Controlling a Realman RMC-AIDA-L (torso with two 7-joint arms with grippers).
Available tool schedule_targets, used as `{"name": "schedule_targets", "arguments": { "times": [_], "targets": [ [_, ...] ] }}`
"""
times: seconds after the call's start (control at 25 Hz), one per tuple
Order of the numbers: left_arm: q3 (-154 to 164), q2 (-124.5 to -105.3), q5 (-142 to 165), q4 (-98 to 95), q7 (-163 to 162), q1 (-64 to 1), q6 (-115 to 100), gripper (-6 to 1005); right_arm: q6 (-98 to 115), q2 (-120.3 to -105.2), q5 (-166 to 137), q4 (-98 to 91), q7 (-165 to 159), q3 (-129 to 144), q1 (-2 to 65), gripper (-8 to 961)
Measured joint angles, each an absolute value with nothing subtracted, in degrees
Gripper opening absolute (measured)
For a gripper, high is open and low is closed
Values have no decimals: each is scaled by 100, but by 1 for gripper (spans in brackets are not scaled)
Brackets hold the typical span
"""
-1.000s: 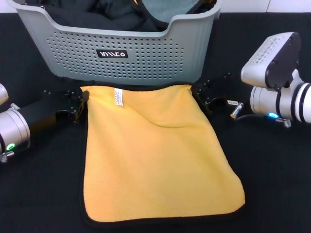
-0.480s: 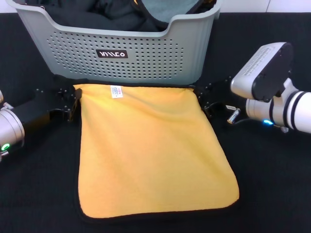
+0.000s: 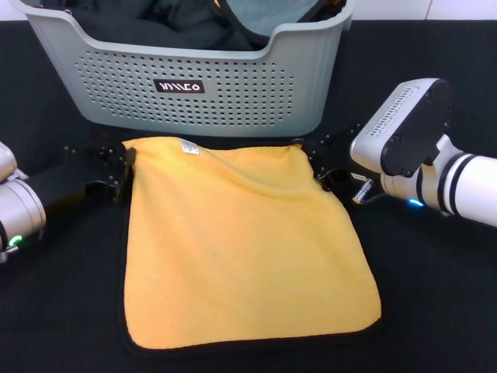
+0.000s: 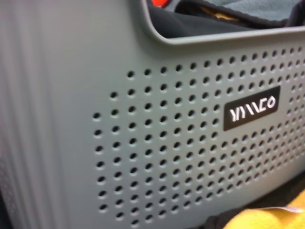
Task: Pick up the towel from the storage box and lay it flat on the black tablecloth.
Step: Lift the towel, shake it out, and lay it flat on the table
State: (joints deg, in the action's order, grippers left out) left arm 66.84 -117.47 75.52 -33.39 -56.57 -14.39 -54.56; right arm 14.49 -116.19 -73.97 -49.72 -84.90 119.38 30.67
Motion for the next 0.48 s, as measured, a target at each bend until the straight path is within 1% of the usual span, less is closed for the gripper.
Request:
{"name": "schedule_targets", "arguments": {
  "times": [0.16,0.32,0.48],
  "targets": [
    [6671,-11768,7823,-3341,-5755,-1482,-5427,32,1418,-11619,-7398,-5086,-8490,11905,2944,114],
    [6670,-11784,7929,-3380,-6025,-1488,-5415,68,1127,-11608,-7448,-5575,-8418,11899,2555,115],
    [6678,-11789,7935,-3511,-6165,-1443,-5436,140,949,-11583,-7642,-6181,-8288,11860,2064,193]
  ]
}}
